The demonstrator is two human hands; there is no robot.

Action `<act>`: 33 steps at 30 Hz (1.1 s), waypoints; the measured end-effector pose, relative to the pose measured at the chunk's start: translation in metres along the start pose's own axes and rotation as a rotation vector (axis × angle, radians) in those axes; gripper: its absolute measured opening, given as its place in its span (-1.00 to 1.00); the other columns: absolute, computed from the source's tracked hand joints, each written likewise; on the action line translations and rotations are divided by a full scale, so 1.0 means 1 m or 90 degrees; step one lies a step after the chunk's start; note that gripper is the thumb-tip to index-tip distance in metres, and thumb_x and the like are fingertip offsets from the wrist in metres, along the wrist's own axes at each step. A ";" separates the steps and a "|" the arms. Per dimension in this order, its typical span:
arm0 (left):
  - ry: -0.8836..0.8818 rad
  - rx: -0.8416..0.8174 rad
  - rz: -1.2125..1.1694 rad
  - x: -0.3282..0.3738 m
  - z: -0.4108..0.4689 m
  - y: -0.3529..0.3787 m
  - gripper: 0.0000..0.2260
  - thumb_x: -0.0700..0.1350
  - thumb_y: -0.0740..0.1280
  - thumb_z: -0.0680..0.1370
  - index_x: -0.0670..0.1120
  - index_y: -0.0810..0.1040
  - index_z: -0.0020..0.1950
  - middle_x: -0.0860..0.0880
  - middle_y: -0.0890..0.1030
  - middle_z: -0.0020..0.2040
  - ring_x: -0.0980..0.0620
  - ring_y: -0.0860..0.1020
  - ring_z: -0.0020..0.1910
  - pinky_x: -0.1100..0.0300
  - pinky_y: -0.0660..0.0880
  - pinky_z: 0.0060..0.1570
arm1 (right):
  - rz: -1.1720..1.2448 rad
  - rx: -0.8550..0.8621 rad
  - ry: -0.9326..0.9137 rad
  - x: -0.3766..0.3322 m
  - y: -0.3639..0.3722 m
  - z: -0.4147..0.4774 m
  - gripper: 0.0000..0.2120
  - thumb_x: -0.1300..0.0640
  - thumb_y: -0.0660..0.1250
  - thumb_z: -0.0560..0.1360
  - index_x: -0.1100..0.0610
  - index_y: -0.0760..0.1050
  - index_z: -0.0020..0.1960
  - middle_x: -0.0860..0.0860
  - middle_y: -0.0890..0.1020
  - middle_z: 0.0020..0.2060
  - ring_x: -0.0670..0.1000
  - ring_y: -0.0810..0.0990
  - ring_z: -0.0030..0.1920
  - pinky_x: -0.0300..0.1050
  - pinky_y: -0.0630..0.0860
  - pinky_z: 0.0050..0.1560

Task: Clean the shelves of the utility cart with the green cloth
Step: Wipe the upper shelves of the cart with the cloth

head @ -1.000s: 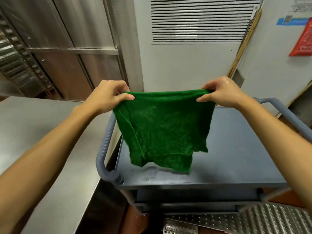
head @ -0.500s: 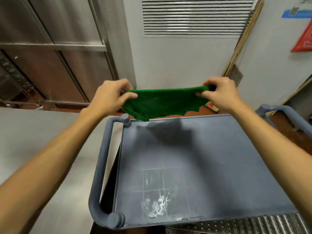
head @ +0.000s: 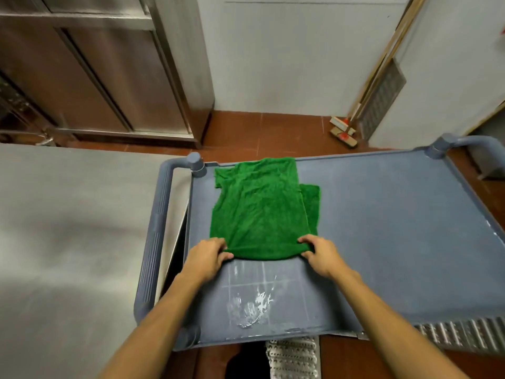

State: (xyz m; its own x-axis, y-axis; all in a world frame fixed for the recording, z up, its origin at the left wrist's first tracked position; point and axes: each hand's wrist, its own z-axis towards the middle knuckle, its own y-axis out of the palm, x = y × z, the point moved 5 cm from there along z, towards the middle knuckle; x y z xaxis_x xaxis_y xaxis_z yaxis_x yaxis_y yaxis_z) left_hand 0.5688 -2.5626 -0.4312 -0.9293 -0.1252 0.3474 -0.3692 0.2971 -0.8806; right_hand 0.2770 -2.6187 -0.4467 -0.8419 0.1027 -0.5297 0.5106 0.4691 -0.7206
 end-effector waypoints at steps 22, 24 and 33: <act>0.008 0.092 0.018 0.015 -0.113 0.037 -0.74 0.05 0.26 0.63 -0.13 0.45 -0.07 -0.18 0.63 -0.07 -0.26 0.56 -0.02 -0.01 0.43 -0.17 | -0.007 -0.018 -0.022 0.035 0.037 -0.097 -0.62 0.06 0.31 0.59 0.05 0.44 0.39 0.14 0.56 0.30 0.18 0.51 0.29 -0.02 0.45 0.28; 0.000 0.102 0.026 0.019 -0.125 0.038 -0.75 0.04 0.24 0.65 -0.14 0.44 -0.05 -0.21 0.62 -0.05 -0.28 0.56 0.00 -0.01 0.40 -0.17 | -0.012 -0.020 -0.029 0.037 0.036 -0.109 -0.61 0.04 0.29 0.60 0.06 0.43 0.40 0.15 0.56 0.30 0.18 0.51 0.30 -0.02 0.44 0.27; 0.045 0.163 0.037 0.033 -0.192 0.033 -0.72 0.05 0.21 0.65 -0.13 0.48 -0.10 -0.22 0.62 -0.15 -0.27 0.57 -0.08 -0.04 0.41 -0.12 | -0.012 -0.007 -0.087 0.038 0.025 -0.171 -0.66 0.01 0.26 0.61 0.06 0.47 0.36 0.18 0.63 0.12 0.15 0.57 0.11 -0.10 0.46 0.07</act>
State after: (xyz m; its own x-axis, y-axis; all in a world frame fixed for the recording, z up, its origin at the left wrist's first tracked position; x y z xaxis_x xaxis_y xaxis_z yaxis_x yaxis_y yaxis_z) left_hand 0.5247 -2.3752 -0.3871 -0.9503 -0.0456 0.3080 -0.3102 0.0513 -0.9493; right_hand 0.2276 -2.4536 -0.4083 -0.8195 -0.0256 -0.5724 0.4922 0.4801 -0.7261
